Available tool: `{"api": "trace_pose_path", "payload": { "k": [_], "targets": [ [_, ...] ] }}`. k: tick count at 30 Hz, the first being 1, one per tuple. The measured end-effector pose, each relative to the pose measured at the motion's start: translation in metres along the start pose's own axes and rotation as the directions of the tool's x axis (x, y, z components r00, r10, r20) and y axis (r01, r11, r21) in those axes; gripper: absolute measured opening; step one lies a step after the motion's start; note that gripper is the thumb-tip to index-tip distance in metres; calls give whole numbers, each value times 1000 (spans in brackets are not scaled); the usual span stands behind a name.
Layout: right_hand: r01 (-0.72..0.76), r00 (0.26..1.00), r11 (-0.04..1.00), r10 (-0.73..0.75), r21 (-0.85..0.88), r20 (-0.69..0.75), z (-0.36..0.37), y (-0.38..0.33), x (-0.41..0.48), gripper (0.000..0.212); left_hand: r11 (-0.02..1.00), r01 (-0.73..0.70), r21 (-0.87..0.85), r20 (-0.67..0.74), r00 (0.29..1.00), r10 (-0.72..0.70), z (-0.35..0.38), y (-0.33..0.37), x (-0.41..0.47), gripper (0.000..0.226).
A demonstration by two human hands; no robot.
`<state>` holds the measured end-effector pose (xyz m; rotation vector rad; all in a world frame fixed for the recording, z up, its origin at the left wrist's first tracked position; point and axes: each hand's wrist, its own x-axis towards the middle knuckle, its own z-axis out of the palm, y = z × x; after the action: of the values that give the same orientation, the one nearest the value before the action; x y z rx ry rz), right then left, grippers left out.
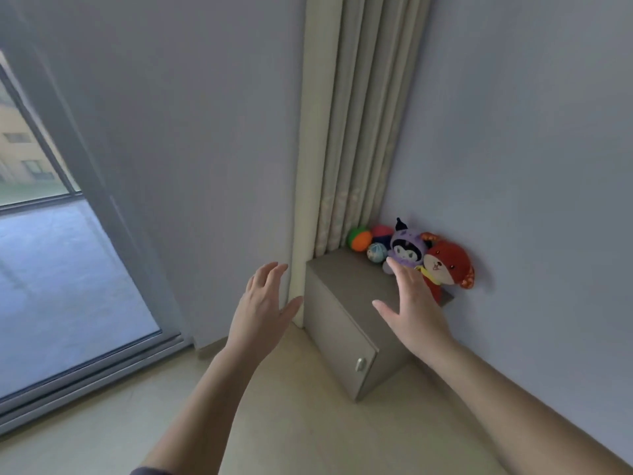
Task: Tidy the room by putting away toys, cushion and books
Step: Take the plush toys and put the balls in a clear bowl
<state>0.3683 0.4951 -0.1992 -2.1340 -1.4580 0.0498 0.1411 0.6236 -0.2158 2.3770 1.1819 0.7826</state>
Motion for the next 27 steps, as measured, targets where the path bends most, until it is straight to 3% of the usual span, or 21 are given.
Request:
{"api": "trace_pose_path", "payload": {
  "k": [2,9,18,27],
  "targets": [
    [12,1000,1000,-11,-15,16,-6,24,25,77,1000,-23,8,14,1000,23,15,16,35,60],
    [-155,987,987,157,-42,38,-23,163,96,74,996,-85,4,115,990,84,106,79,148,60],
    [-156,971,974,182,-165,156,-31,320,210,80,998,10,57,195,981,-21,259,150,230,66],
    [-227,870,950,297,-217,394,-7,420,288,85,971,-44,237,497,864,-82,386,190,327,69]
  ]
}}
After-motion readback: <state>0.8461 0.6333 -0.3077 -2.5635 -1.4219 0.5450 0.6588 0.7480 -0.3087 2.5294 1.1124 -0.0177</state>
